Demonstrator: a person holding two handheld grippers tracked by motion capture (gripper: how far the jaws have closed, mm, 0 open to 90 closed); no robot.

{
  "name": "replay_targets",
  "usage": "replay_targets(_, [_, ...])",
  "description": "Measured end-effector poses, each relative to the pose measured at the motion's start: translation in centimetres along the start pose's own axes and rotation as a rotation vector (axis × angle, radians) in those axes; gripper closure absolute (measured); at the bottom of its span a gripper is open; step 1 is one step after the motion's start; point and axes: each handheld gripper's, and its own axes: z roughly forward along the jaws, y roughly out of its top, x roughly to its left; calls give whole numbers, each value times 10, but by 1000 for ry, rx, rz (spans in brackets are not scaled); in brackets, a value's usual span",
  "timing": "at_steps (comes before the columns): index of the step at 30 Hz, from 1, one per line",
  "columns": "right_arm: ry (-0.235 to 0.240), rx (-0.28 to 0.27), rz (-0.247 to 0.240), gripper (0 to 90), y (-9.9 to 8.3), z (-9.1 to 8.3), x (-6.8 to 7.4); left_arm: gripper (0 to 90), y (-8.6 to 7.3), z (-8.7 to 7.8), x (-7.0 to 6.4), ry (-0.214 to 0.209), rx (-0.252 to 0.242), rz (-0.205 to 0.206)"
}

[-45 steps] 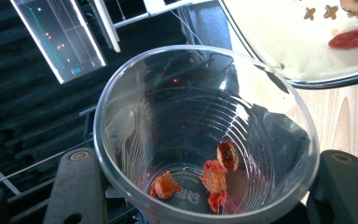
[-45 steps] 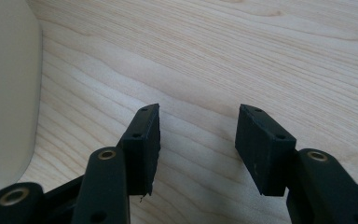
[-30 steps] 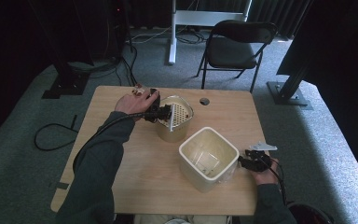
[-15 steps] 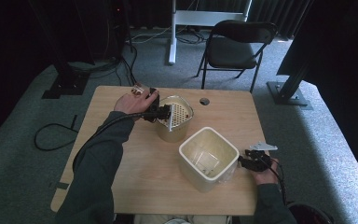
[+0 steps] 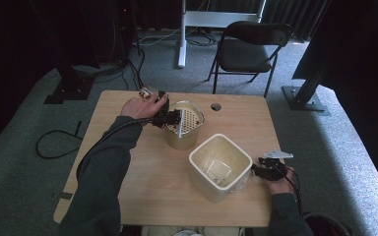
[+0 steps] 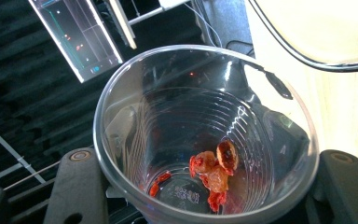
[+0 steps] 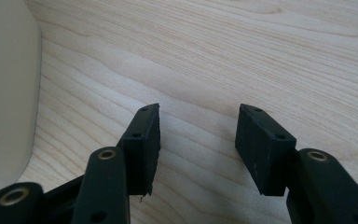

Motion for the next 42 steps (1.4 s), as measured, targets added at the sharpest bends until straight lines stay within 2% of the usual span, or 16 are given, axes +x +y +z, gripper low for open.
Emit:
replay_targets(8, [1,-1,1,492,0,0,0,386,0,0,2,-5,-10,-16])
replay_targets(14, [1,-2,2,492,0,0,0,386,-2,-1,5,-30,-25,-73])
replay_targets(15, [1,-2,2,492,0,0,0,386,-2,-1,6,-37,-37,-104])
replay_targets(21, [1,-2,3,492,0,0,0,385,-3,-2,9,-51,-50,-141])
replay_targets(24, [1,-2,3,491,0,0,0,385,-6,-4,17,-95,-86,-228])
replay_targets(25, [1,-2,3,492,0,0,0,385,-9,-4,21,-125,-113,-298])
replay_targets(28, [2,-2,2,491,0,0,0,385,-12,-4,24,-157,-134,-341])
replay_targets(31, [2,-3,2,491,0,0,0,385,-17,-4,27,-223,-183,-428])
replay_targets(32, [2,-4,2,491,0,0,0,385,-20,-4,29,-248,-202,-471])
replay_targets(33, [2,-3,3,491,0,0,0,385,-27,-3,32,-304,-245,-576])
replay_targets(34, [2,-3,3,491,0,0,0,386,-31,-3,34,-328,-266,-624])
replay_targets(35, [2,-3,3,491,0,0,0,386,-31,-3,34,-328,-266,-624])
replay_targets(37, [2,-3,2,491,0,0,0,386,-40,-2,39,-396,-318,-740])
replay_targets(38, [2,-3,2,491,0,0,0,385,-40,-2,39,-396,-318,-740])
replay_targets(39, [2,-3,2,491,0,0,0,385,-44,-2,41,-420,-336,-771])
replay_targets(42, [3,-5,3,491,0,1,0,386,-56,-2,49,-509,-437,-916])
